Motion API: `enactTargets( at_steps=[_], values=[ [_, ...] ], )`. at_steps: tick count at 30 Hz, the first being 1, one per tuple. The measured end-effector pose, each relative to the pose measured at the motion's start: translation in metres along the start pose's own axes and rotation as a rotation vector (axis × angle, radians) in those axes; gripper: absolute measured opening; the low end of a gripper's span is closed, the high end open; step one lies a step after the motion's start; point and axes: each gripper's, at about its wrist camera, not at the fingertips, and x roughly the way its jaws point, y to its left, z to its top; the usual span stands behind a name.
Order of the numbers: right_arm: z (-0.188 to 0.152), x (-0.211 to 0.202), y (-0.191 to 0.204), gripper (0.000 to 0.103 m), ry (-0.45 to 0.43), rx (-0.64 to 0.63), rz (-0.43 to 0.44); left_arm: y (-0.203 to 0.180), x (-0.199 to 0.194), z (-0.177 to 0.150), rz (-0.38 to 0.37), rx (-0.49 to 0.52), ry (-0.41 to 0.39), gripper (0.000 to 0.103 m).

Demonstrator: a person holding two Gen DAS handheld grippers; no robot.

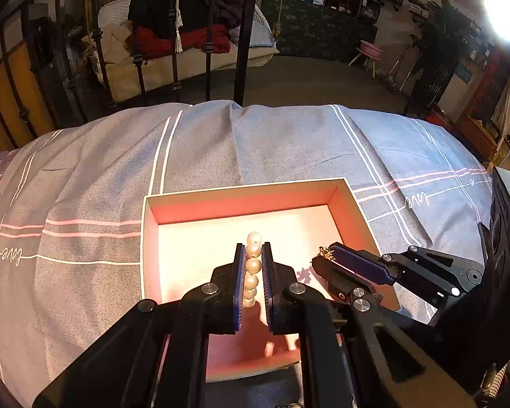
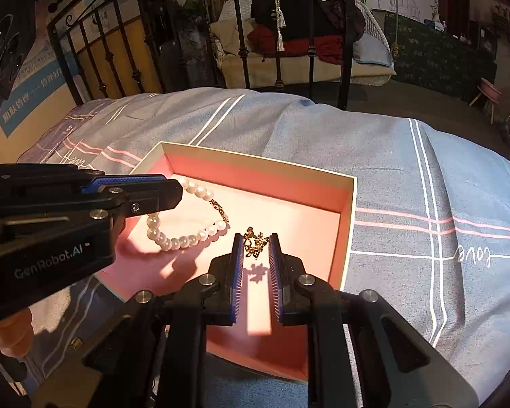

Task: Organize jewelry
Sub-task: 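Carry both items into the pink-lined box and open both tools, then withdraw both open tools from the box back to the pile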

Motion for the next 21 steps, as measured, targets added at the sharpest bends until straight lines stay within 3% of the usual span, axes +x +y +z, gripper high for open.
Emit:
enactTargets(
  at_steps=[13,15,16,17,19,21],
  values=[
    [-0.013,0.000,0.009,0.016,0.005,-0.037,0.002,0.006,-0.002,-0.010,0.031,0.006,0.011,0.011],
    [-0.014,-0.002,0.010,0.018,0.011,-0.037,0.010,0.008,-0.006,-0.011,0.030,-0.002,0.011,0.021],
    [-0.015,-0.004,0.011,0.024,0.012,-0.041,0.010,0.009,-0.009,-0.011,0.025,-0.007,0.007,0.038],
    [-0.016,-0.007,0.012,0.039,0.002,-0.042,0.008,0.010,-0.014,-0.012,0.025,-0.009,-0.007,0.049],
    [-0.019,-0.017,0.012,0.050,-0.026,-0.033,0.000,0.009,-0.025,-0.016,0.031,0.003,-0.035,0.051],
    [-0.023,-0.031,0.013,0.050,-0.050,-0.029,0.006,0.009,-0.037,-0.023,0.029,0.007,-0.048,0.053]
  ],
)
